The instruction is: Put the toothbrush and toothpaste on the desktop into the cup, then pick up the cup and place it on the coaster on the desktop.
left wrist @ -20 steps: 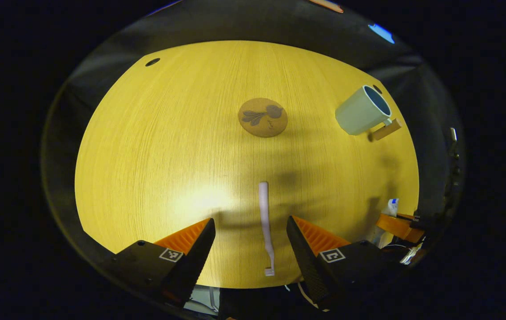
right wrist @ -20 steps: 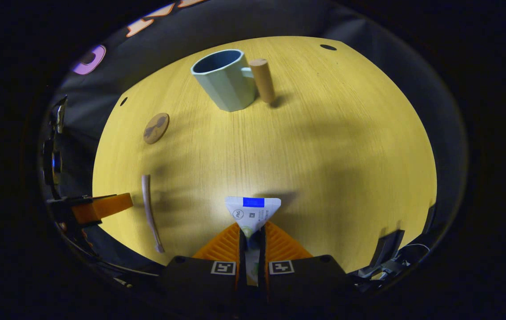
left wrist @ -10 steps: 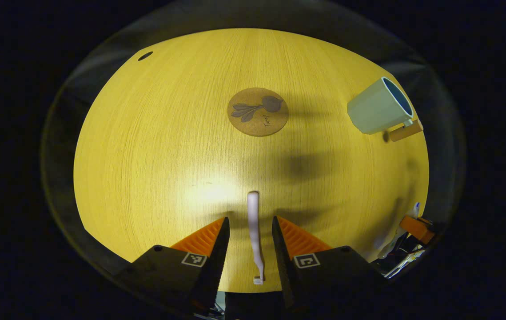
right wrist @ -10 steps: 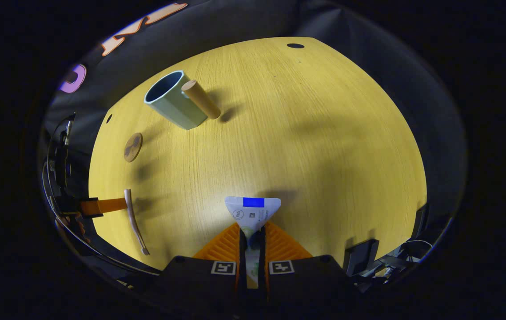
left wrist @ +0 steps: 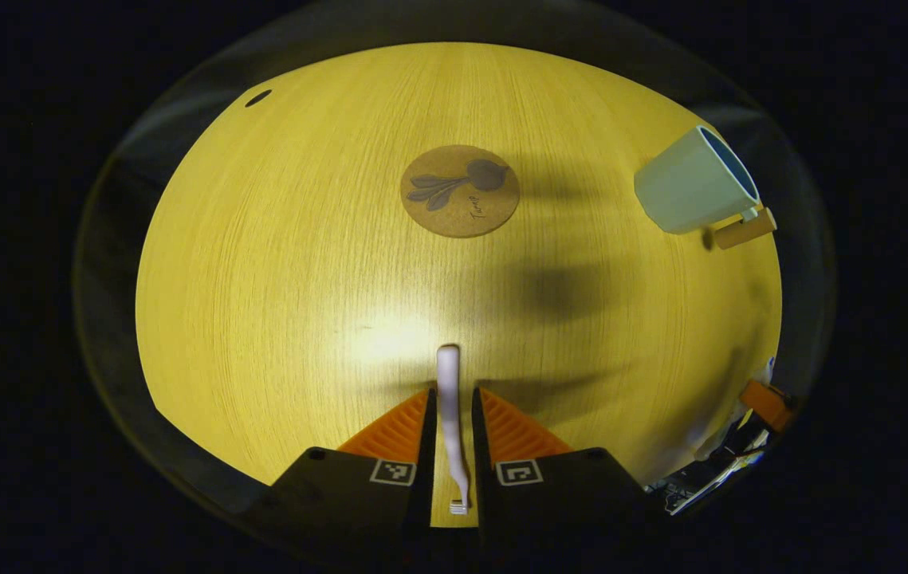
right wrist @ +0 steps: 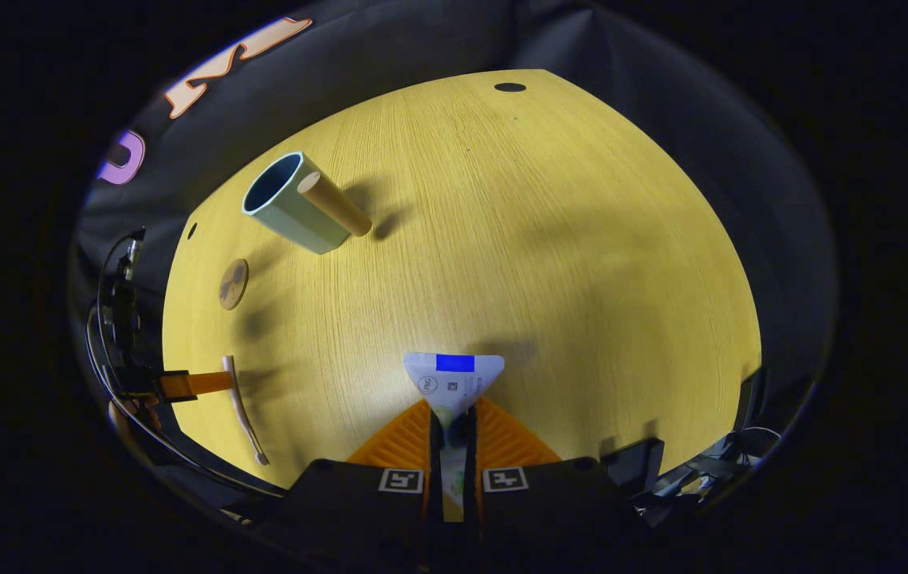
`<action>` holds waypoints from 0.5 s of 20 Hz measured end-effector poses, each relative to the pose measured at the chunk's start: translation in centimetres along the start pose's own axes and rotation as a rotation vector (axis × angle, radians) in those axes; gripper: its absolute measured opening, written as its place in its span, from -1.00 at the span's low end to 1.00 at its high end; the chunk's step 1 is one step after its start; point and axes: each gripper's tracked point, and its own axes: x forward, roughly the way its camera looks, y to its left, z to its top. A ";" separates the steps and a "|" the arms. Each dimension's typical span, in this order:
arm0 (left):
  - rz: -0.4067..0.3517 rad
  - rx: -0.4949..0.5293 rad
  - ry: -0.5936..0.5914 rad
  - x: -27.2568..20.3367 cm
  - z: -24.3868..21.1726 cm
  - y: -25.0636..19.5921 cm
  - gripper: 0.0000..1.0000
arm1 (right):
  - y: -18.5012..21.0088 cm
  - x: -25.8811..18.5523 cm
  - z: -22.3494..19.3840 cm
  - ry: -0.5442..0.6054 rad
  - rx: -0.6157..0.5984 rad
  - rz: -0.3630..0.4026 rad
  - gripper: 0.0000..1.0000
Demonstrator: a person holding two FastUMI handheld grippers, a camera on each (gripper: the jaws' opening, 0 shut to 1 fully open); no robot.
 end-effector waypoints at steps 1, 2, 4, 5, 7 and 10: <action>0.001 -0.002 0.006 0.1 -0.3 -0.1 -0.54 | -0.2 -0.1 0.1 -0.006 0.005 0.000 -0.75; 0.006 0.001 0.012 0.3 -0.6 0.1 -0.52 | -0.4 -0.2 0.2 -0.007 0.008 -0.004 -0.75; 0.014 0.007 0.017 0.6 -0.7 0.4 -0.46 | -1.0 -0.4 0.2 -0.011 0.010 -0.011 -0.75; 0.021 0.006 0.021 0.8 -0.7 0.6 -0.46 | -1.1 -0.5 0.1 -0.012 0.008 -0.013 -0.75; 0.018 0.004 0.011 1.0 -0.1 0.7 -0.50 | -1.4 -0.7 0.0 -0.015 0.008 -0.015 -0.75; 0.024 0.007 0.012 1.0 0.3 0.7 -0.67 | -1.5 -0.6 -0.3 -0.015 0.006 -0.012 -0.75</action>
